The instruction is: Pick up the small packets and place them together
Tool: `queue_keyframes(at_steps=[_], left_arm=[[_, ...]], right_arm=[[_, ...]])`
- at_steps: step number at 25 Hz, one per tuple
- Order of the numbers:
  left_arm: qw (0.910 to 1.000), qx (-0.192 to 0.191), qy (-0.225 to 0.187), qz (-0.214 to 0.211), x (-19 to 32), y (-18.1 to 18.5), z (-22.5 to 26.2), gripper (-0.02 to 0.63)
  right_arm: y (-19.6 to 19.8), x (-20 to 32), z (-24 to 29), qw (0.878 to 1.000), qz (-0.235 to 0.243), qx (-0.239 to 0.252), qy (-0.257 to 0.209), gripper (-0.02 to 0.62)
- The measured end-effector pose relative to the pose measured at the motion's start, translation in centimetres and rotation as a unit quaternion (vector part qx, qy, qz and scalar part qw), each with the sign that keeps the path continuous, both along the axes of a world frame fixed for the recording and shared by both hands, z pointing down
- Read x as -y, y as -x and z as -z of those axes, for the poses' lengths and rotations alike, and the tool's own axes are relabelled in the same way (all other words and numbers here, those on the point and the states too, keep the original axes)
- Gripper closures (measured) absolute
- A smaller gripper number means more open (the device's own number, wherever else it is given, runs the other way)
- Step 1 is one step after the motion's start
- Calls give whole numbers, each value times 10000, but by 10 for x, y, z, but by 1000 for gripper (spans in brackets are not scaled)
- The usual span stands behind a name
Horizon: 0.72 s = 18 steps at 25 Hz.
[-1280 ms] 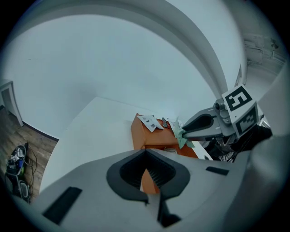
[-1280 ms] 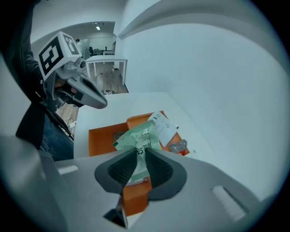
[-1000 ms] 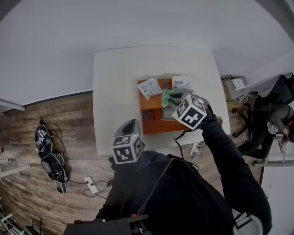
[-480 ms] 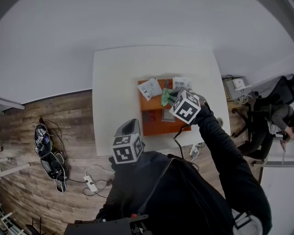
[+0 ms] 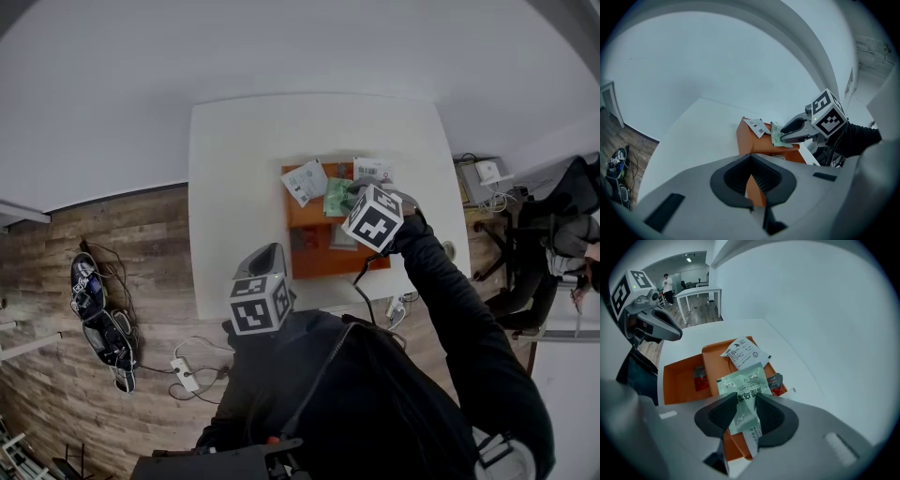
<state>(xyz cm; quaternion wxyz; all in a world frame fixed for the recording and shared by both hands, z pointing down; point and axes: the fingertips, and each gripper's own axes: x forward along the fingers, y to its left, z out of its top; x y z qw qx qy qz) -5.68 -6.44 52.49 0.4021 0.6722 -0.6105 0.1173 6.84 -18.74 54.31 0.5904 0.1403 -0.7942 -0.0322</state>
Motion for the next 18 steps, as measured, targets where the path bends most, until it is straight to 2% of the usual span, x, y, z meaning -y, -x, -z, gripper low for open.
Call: queue_keyframes(at_steps=[9,18], left_arm=[[10000,-7,-18,-28,-3,-4,2,607],[10000,-24,-55,-48,-2,-6,2,607]], right_arm=[[3,-2,21,9991,238,213,-280,453],[0,-20,79,9944,293,815,-599,453]])
